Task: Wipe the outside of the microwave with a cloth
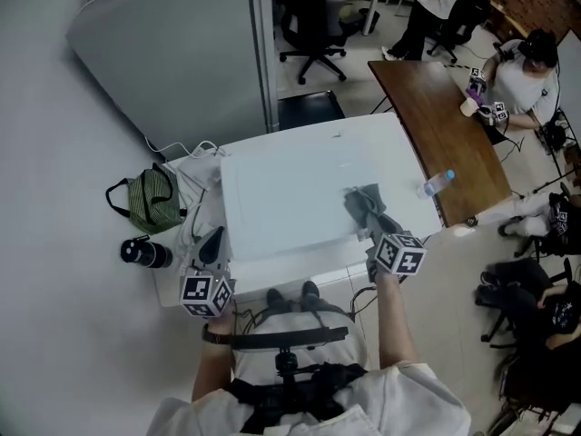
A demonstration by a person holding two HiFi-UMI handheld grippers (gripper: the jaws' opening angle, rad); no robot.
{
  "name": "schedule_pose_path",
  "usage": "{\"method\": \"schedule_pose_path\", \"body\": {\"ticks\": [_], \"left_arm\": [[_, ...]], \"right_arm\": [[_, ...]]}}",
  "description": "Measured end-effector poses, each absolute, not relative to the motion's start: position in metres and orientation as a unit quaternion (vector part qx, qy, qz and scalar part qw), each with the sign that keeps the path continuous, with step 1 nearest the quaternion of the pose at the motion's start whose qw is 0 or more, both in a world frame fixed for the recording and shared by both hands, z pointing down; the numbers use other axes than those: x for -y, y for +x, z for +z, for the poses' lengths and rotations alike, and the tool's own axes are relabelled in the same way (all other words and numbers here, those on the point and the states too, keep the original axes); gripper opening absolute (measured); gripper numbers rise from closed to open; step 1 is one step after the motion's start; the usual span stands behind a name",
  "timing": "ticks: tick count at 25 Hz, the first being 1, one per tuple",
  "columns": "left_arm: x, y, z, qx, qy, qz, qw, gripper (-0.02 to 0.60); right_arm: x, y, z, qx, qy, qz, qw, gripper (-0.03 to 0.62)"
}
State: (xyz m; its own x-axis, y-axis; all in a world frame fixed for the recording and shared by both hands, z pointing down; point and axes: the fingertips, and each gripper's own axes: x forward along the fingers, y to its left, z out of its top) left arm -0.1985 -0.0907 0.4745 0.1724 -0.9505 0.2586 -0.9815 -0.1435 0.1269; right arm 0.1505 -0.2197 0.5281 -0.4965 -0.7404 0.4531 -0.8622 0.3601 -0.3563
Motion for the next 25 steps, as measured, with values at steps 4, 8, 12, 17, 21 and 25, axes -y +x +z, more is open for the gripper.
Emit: {"method": "schedule_pose_path", "body": {"ticks": [4, 8, 12, 17, 21, 25], "left_arm": [[0.099, -0.179, 0.473, 0.624, 0.768, 0.062, 0.133, 0.008], [0.098, -0.168, 0.472, 0.617, 0.773, 0.063, 0.132, 0.008], [0.084, -0.170, 0.474, 0.620, 0.771, 0.063, 0.133, 0.008], [0.049, -0.191, 0.480, 0.641, 0.753, 0.066, 0.138, 0.008], [0.013, -0.215, 0.486, 0.658, 0.736, 0.070, 0.139, 0.008], [-0.022, -0.231, 0.489, 0.675, 0.719, 0.071, 0.149, 0.008]], "right_arm": [[0.216, 0.250, 0.526, 0.762, 0.581, 0.266, 0.102, 0.020], [0.196, 0.236, 0.531, 0.775, 0.563, 0.263, 0.113, 0.020], [0.157, 0.137, 0.543, 0.828, 0.472, 0.274, 0.129, 0.020], [0.087, -0.002, 0.552, 0.891, 0.320, 0.289, 0.145, 0.020], [0.025, -0.095, 0.565, 0.920, 0.214, 0.283, 0.165, 0.020], [-0.031, -0.158, 0.574, 0.935, 0.130, 0.277, 0.180, 0.020]]}}
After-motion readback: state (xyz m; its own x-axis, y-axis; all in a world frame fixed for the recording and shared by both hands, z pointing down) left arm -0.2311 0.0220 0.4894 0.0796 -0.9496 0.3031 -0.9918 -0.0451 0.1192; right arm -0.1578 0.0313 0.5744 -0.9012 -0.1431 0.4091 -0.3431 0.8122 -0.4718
